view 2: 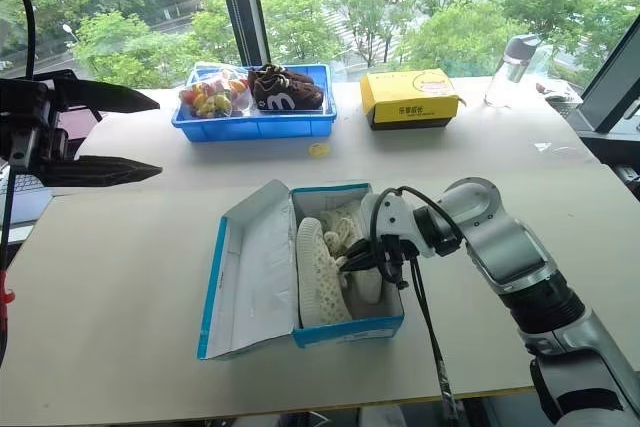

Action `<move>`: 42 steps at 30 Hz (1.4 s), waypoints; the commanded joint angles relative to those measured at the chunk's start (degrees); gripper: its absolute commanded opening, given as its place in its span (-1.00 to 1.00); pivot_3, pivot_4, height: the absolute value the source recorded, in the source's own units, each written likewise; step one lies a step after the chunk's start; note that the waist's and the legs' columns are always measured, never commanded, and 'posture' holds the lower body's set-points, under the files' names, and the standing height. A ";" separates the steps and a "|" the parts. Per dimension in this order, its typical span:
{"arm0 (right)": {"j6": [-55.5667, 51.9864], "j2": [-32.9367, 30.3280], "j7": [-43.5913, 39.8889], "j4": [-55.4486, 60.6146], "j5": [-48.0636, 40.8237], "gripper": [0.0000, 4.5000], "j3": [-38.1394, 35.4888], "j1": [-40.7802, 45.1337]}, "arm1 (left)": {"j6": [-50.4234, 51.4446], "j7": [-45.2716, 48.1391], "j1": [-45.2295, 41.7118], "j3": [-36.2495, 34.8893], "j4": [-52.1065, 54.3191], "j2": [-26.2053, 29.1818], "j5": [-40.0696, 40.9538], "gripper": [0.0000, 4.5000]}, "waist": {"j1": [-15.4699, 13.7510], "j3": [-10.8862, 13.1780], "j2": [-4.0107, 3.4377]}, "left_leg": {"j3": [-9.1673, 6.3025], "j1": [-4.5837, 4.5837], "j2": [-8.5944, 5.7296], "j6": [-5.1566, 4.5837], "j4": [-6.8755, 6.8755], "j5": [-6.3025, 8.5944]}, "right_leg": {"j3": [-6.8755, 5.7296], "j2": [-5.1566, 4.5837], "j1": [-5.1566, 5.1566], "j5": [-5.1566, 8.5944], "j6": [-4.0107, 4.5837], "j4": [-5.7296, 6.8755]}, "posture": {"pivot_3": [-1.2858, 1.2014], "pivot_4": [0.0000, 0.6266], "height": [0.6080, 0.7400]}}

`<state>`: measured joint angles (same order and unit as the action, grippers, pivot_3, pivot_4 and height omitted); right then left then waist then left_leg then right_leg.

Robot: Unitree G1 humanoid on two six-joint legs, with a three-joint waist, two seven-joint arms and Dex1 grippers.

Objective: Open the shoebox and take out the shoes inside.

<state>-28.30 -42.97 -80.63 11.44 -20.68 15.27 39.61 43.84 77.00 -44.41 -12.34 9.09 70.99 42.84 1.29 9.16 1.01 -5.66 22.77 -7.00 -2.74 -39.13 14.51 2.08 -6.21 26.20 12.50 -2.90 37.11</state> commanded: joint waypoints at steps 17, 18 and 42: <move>-5.28 11.25 13.83 -1.15 -12.79 -0.97 -12.61 5.09 | -0.84 0.56 -2.66 0.00 -0.72 1.00 -1.11 1.00 | -0.13 0.00 0.01 | 0.00 0.00 -0.02 0.00 0.00 0.00 | 0.00 -0.01 0.01 0.00 0.01 0.02 | 0.03 -0.52 1.00; -7.07 11.77 15.19 -1.74 -15.05 -0.97 -14.66 6.67 | -0.67 0.58 -2.66 -0.04 -0.63 1.03 -1.00 1.00 | -0.13 0.01 0.01 | 0.00 0.00 -0.03 0.00 0.00 0.00 | 0.01 -0.01 0.01 0.00 0.01 0.02 | 0.03 -0.52 1.00; 32.76 -17.83 19.64 -60.78 31.87 -0.97 -1.59 24.51 | -1.01 0.24 -2.33 1.79 -0.35 -1.48 -1.13 1.00 | 2.39 0.15 -0.15 | 0.94 -0.14 0.02 -0.20 0.08 0.11 | 0.38 -0.15 0.15 -0.01 0.01 0.03 | 0.03 -0.52 1.00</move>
<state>0.85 -61.45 -64.37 -44.62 8.56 13.34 61.95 43.83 77.19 -45.00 -9.82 8.84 69.17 41.82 3.68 9.31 0.86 -4.70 22.62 -6.97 -2.94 -39.05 14.62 2.48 -6.37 26.35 12.48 -2.89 37.15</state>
